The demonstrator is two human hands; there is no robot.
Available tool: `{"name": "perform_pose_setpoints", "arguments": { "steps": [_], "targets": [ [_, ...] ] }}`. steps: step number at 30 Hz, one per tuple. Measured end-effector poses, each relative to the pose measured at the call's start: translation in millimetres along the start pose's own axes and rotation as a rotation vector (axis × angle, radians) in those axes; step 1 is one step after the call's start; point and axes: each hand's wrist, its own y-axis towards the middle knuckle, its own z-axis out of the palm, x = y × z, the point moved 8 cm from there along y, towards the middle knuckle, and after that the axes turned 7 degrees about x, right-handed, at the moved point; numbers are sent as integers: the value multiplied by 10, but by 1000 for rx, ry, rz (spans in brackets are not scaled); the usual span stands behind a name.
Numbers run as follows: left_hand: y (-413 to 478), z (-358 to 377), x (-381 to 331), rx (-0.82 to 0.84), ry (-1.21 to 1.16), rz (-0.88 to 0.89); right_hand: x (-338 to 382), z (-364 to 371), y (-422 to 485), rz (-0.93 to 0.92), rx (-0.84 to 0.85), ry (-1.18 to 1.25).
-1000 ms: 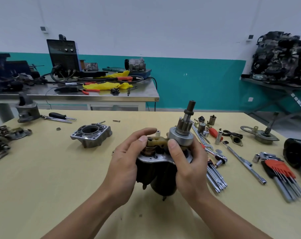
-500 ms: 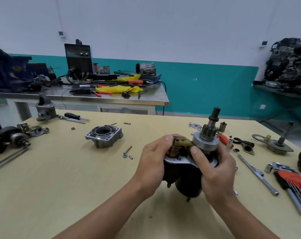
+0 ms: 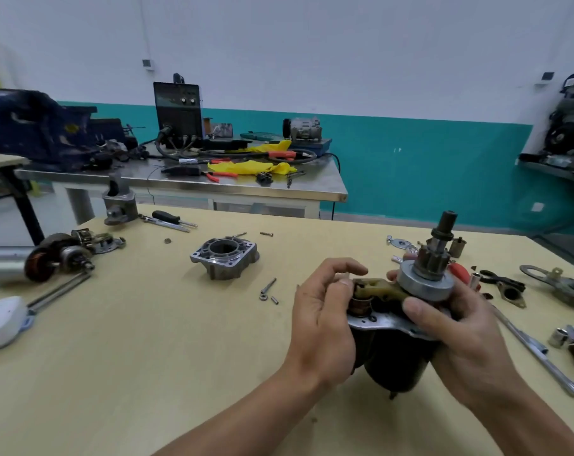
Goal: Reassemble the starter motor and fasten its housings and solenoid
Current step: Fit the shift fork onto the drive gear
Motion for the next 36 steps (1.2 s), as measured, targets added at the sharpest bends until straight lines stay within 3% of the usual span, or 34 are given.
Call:
{"name": "perform_pose_setpoints", "arguments": {
  "steps": [7,14,15,17,19,20,22,25,27,32,36],
  "targets": [
    [62,-544,-163,-122,78,47,-161,462,245,-102,-11,16],
    [-56,-1539,-356,-345,268,24,-464,1311,642,16,319,167],
    [-56,-1609,-361,-365,281,20,-533,1282,714,84,295,234],
    [-55,-1666,-363,-386,299,21,-691,1043,864,230,84,255],
    [-43,-1641,-353,-372,297,24,-754,728,972,265,-118,-143],
    [-37,-1630,-347,-364,289,23,-741,675,1021,251,-107,-437],
    [-36,-1627,-341,-359,271,19,-813,836,1093,236,114,-884],
    [-43,-1649,-329,-358,277,9,-1075,1030,1117,397,334,-1184],
    [-40,-1651,-312,-354,292,7,-1144,1112,1153,430,396,-1284],
    [-27,-1586,-342,-328,316,21,-1155,1216,1162,435,439,-1226],
    [-30,-1581,-369,-330,323,34,-1188,1289,1036,388,554,-1440]
  ]
}}
